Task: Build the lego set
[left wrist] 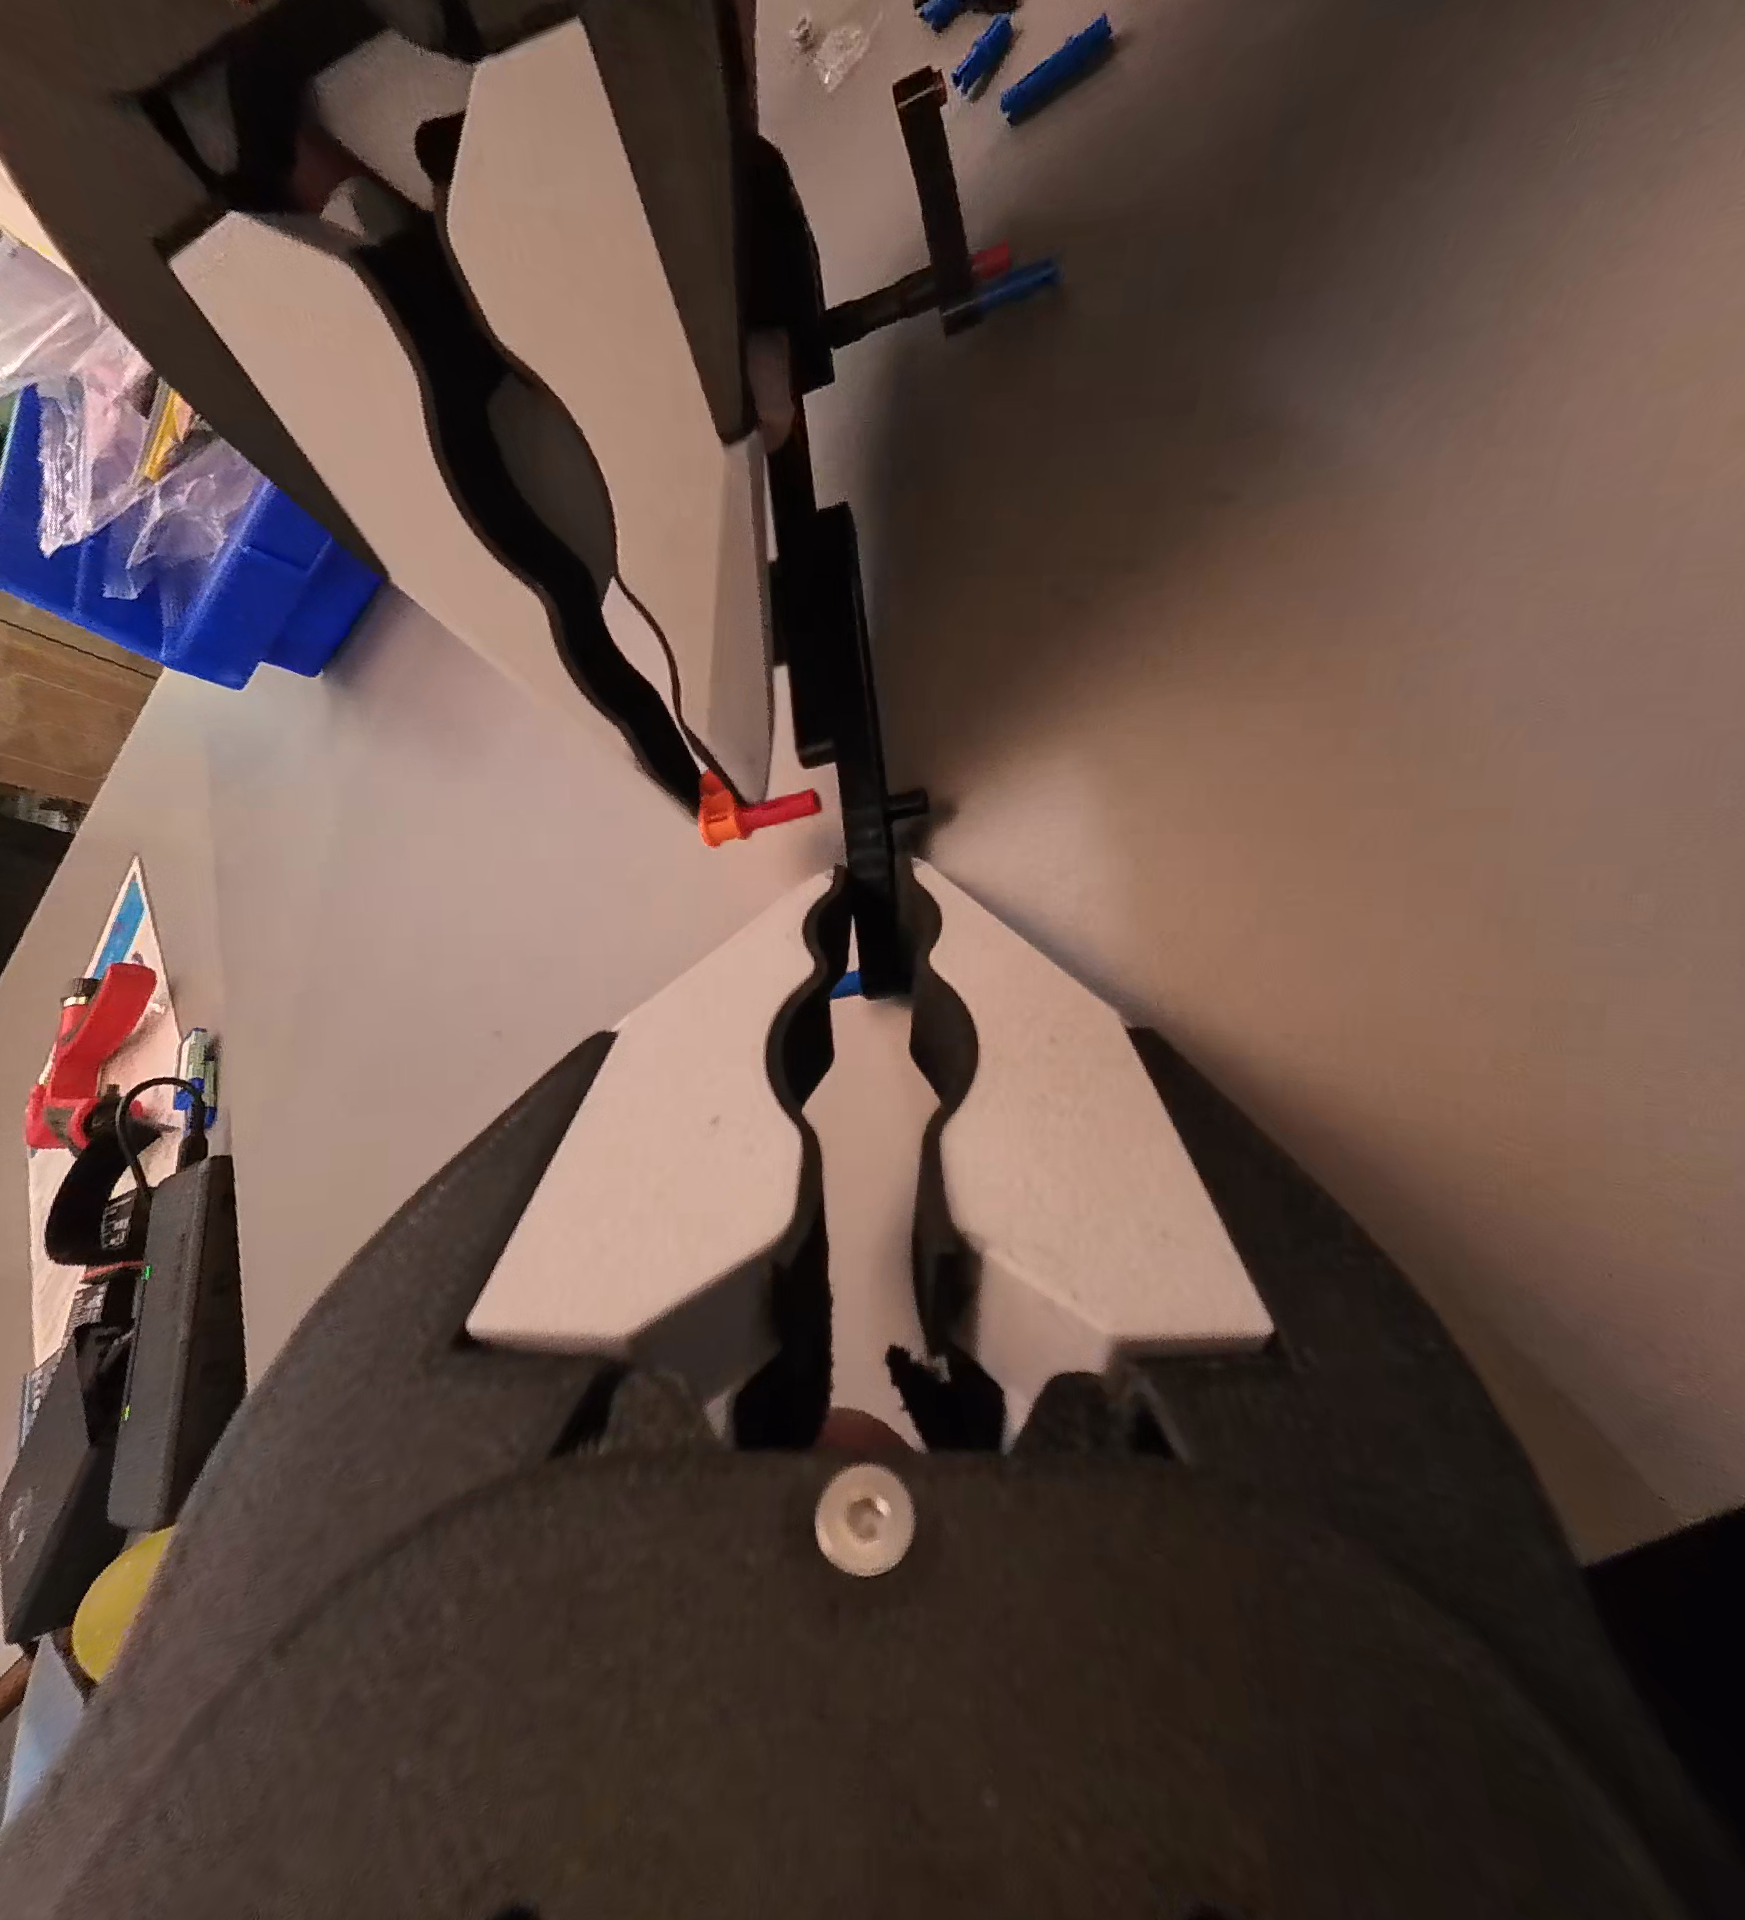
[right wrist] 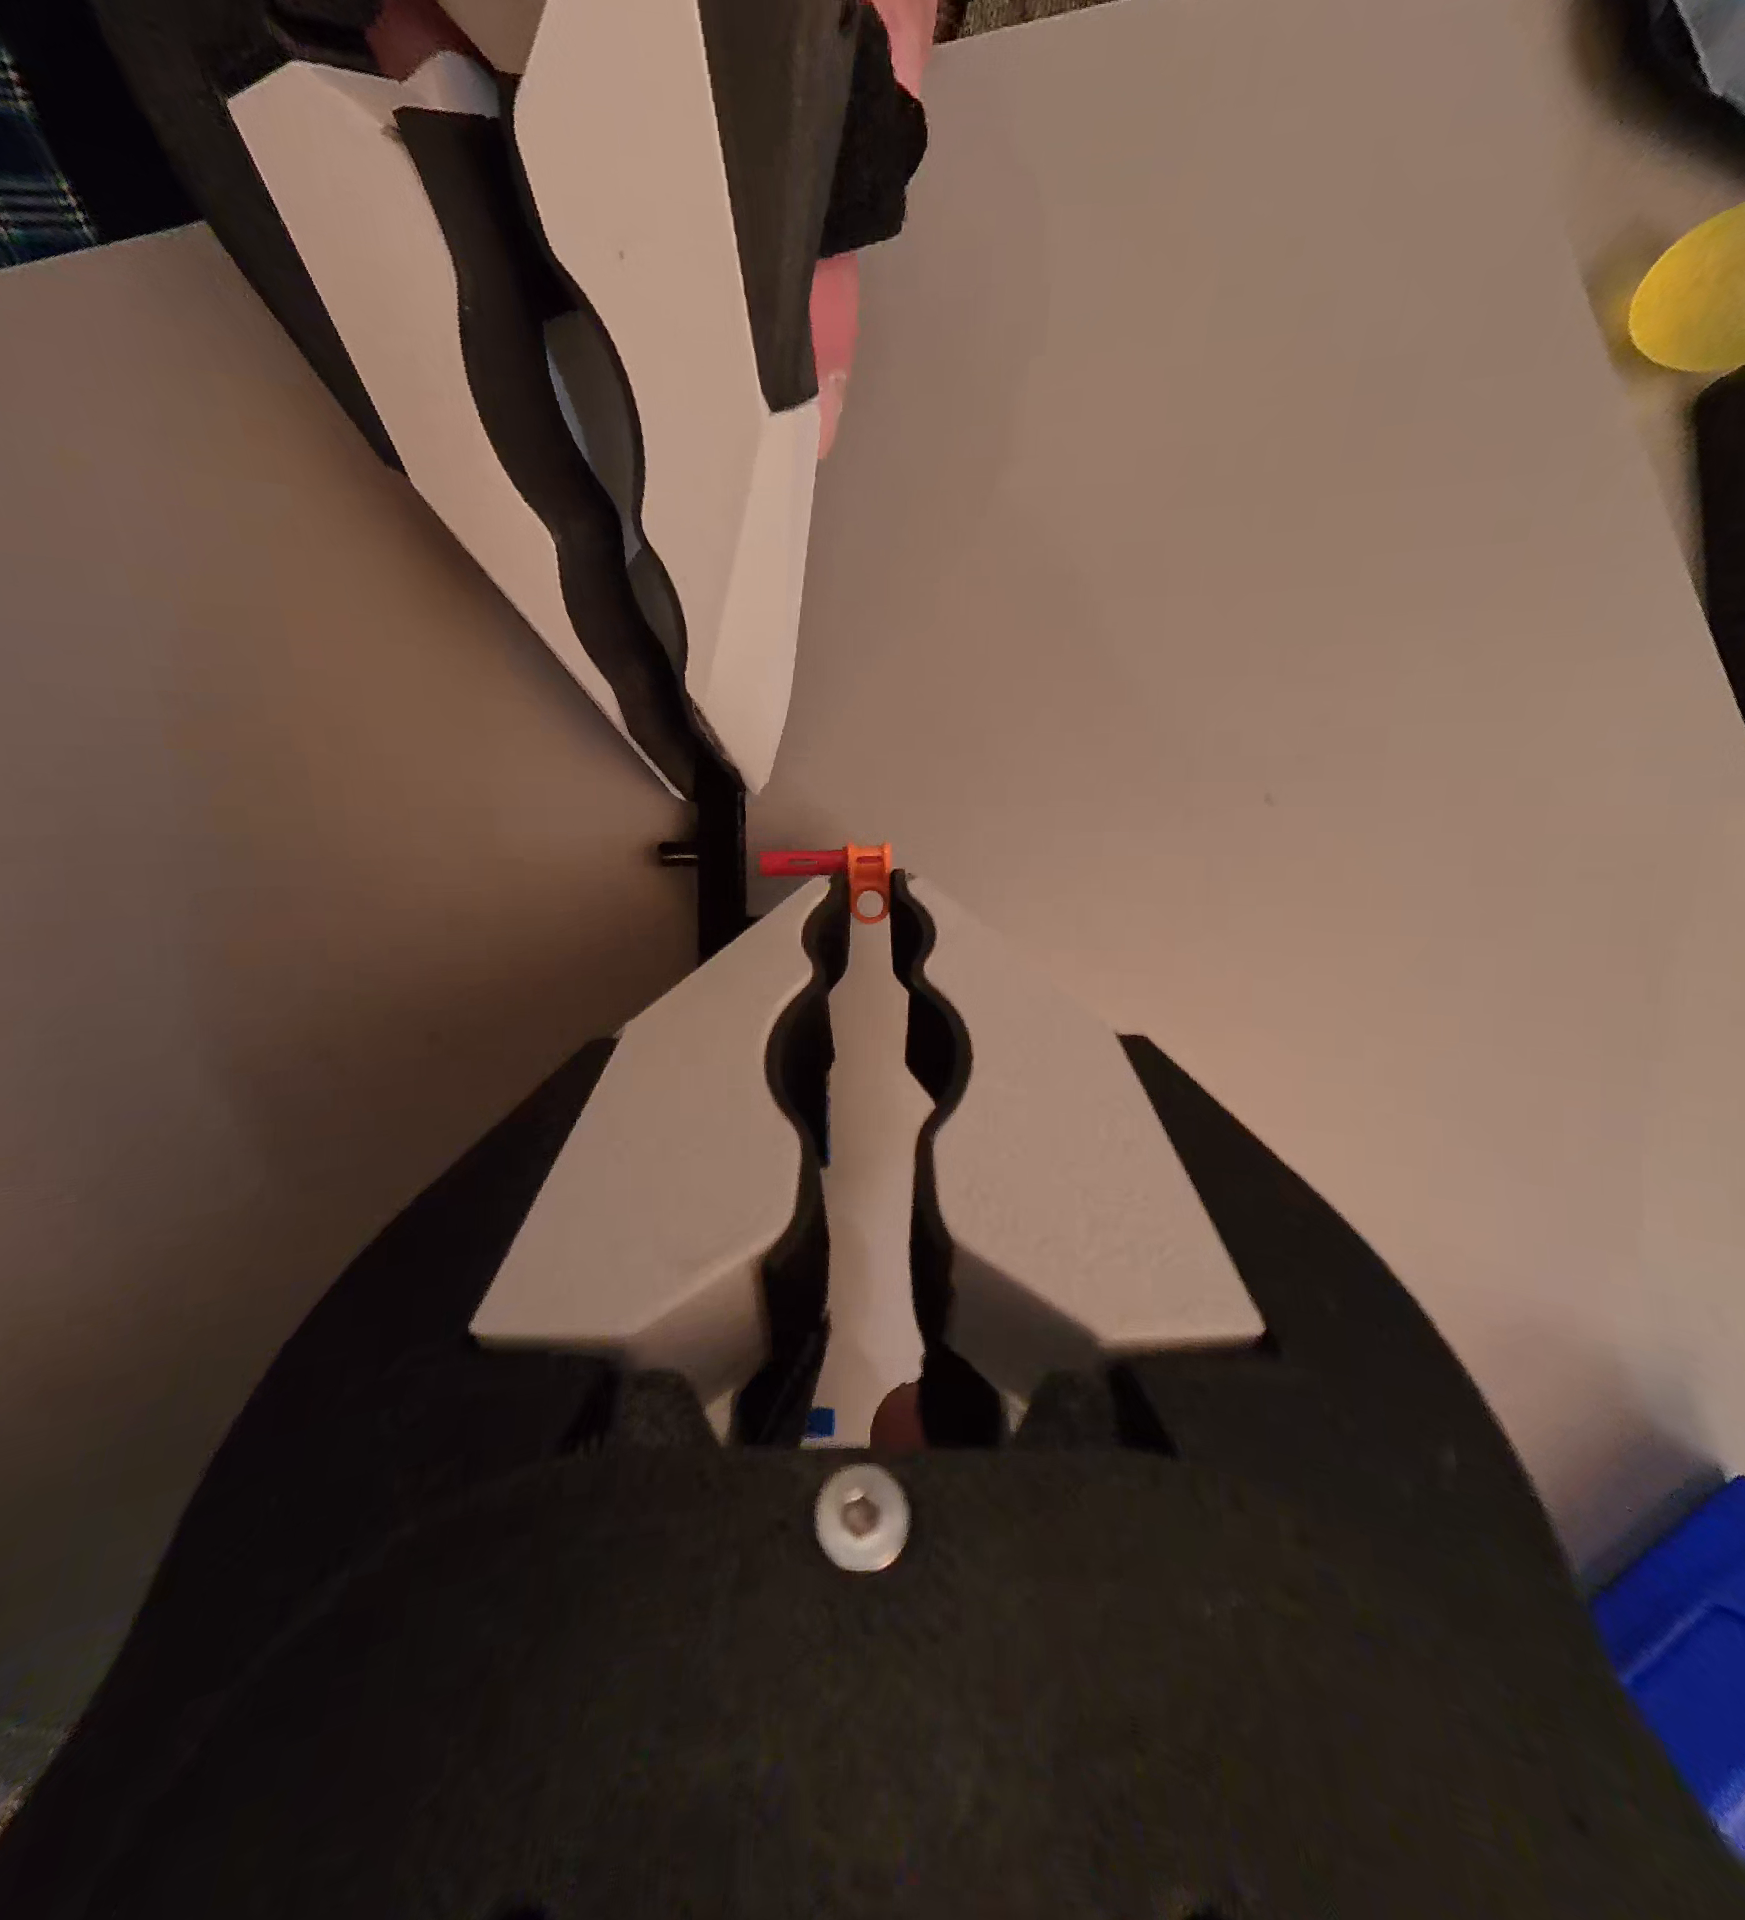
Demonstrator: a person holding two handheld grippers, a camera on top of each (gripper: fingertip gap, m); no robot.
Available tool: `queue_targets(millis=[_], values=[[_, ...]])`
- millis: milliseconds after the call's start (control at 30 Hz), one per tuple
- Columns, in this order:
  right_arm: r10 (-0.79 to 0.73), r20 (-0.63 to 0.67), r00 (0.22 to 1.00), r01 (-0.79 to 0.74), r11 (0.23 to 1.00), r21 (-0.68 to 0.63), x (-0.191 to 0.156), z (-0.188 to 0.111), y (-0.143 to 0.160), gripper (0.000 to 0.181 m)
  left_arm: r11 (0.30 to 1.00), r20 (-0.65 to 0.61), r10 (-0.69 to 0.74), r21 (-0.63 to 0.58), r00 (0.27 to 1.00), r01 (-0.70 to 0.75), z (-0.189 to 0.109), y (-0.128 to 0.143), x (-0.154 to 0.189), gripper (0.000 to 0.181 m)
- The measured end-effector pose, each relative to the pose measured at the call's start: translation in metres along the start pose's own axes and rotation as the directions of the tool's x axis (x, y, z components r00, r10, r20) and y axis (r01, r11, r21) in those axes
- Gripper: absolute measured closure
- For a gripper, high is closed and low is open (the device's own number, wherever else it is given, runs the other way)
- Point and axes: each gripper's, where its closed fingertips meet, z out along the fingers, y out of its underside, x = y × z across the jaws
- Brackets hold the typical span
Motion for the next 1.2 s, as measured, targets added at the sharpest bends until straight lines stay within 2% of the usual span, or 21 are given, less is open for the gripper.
queue_targets(millis=[567, 867, 1200], values=[[-0.046, 0.035, 0.998, 0.048, 0.997, -0.064, -0.0008, 0.0026, 0.0073, 0.177, 0.999, -0.024, -0.034, 0.0, 0.999, 0.034, 0.0008, -0.0001, -0.0001, 0.175], [-0.012, 0.076, 0.997, 0.015, 0.999, -0.043, -0.0012, -0.0012, 0.008, 0.177, 0.997, -0.053, -0.072, 0.0, 0.996, 0.072, 0.0012, 0.0002, -0.0003, 0.175], [0.008, 0.066, 0.998, -0.006, 0.999, -0.037, -0.0041, -0.001, 0.0088, 0.178, 0.996, -0.069, -0.092, -0.004, 0.993, 0.092, 0.0018, 0.0007, -0.0006, 0.175]])
